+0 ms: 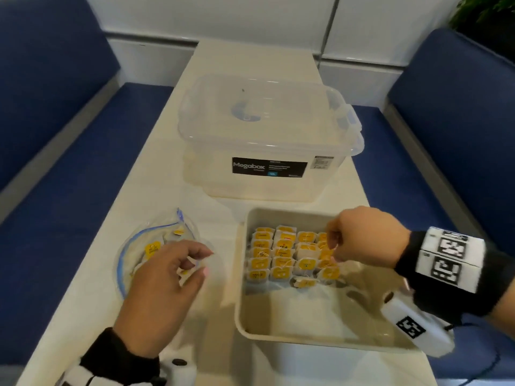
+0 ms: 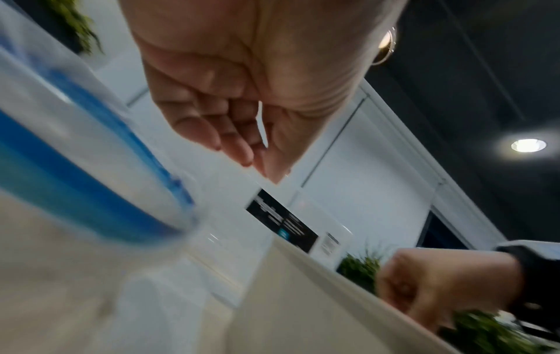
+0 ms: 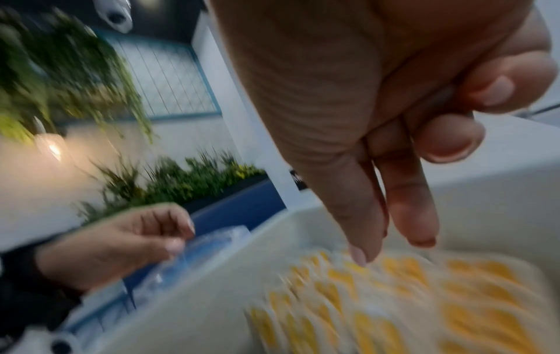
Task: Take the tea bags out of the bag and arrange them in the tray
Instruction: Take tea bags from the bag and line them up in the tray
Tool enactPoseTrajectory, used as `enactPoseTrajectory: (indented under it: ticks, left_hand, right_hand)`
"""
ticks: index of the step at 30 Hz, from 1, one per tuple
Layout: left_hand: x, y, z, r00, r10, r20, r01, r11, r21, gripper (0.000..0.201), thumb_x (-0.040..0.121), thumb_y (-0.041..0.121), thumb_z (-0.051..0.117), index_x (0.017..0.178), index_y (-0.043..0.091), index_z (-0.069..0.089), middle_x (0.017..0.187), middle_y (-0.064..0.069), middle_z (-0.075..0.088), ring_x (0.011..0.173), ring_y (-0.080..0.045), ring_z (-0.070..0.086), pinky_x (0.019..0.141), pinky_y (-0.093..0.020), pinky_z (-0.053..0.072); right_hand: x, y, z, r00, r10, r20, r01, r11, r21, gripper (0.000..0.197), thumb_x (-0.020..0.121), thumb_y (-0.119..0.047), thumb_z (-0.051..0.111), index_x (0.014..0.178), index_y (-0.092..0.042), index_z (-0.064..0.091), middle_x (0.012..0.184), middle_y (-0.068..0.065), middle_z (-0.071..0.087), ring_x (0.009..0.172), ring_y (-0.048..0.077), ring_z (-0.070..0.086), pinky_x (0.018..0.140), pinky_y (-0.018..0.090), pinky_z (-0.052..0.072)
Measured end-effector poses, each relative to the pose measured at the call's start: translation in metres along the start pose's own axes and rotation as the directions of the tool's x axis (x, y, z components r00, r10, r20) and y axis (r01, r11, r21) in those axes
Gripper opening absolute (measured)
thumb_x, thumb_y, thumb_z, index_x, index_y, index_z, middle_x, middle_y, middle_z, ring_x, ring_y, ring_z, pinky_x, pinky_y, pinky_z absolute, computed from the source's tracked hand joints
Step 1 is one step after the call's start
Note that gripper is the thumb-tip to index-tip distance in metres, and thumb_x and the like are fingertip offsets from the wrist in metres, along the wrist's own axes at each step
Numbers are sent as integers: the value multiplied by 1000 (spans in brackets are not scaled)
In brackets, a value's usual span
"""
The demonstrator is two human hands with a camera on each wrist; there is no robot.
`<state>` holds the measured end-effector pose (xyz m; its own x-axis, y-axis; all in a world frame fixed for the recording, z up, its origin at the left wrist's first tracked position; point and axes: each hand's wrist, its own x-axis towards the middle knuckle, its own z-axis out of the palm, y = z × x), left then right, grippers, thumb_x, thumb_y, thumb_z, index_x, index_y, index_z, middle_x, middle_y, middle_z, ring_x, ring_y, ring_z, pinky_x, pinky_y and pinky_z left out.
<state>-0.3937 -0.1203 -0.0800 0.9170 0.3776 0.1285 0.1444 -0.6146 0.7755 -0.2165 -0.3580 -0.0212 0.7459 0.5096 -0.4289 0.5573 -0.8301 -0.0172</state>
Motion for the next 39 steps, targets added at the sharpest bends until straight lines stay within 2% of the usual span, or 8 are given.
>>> enactPoseTrajectory:
  ticks: [3,6,10,13,19,22,35,39]
  left_hand:
    - [-1,-20,-31,979,-27,-202,70,976,208,41,66,-4,75,71,31,55,86,10,56,83,-4,46,79,-23,33]
    - [-9,-38,-49,963,-118,-243,196,924,328,45,61,0,80,68,34,52,99,0,56,102,-19,45,86,-27,20]
    - [-21,-57,-42,944,-309,-112,329,898,293,39,75,12,74,105,32,61,140,-11,41,132,-26,35,101,-33,28]
    - [-28,-65,-38,952,-300,-62,306,916,260,53,80,5,65,130,19,52,142,-8,44,129,-22,42,103,-25,29]
    - [-35,-63,-44,954,-287,-84,298,940,169,63,77,-7,59,136,11,47,140,-5,48,128,-18,43,101,-9,19]
    - [-36,-61,-46,965,-250,-81,259,957,130,58,81,-3,59,135,14,47,139,-3,48,124,-12,45,94,0,16]
    - [-38,-63,-53,961,-275,-39,278,953,120,60,84,0,54,140,16,39,145,-1,39,132,-13,37,98,-5,15]
    - [-38,-63,-55,960,-275,-47,279,946,164,54,85,16,63,135,27,46,152,2,28,137,-16,30,108,-21,22]
  right_hand:
    - [-7,-25,-20,993,-62,-98,75,989,129,11,76,-37,72,79,-28,67,73,-11,62,71,6,57,63,23,47]
    - [-5,-72,-32,970,-163,-182,200,957,211,15,74,-40,72,75,-27,64,67,-14,59,72,8,58,68,29,50]
    - [11,-152,-30,913,-339,-225,386,898,213,14,74,-34,71,84,-24,68,84,-3,68,83,21,62,70,28,47]
    - [29,-212,-13,880,-447,-162,468,875,125,12,82,-18,61,89,-13,70,90,9,69,89,30,62,71,27,43]
    - [59,-272,47,857,-491,153,513,841,-174,29,90,-23,56,113,-6,64,115,11,63,109,28,59,93,38,45]
    - [64,-281,56,868,-470,159,493,854,-169,33,89,-18,53,119,-5,58,118,13,62,110,30,59,99,46,43]
    - [53,-267,28,900,-427,87,435,884,-168,23,89,-17,56,108,-4,64,104,16,63,94,31,60,72,32,40]
    - [42,-259,-1,892,-450,40,451,886,-108,17,90,-15,56,101,-7,67,100,11,67,86,27,59,69,28,40]
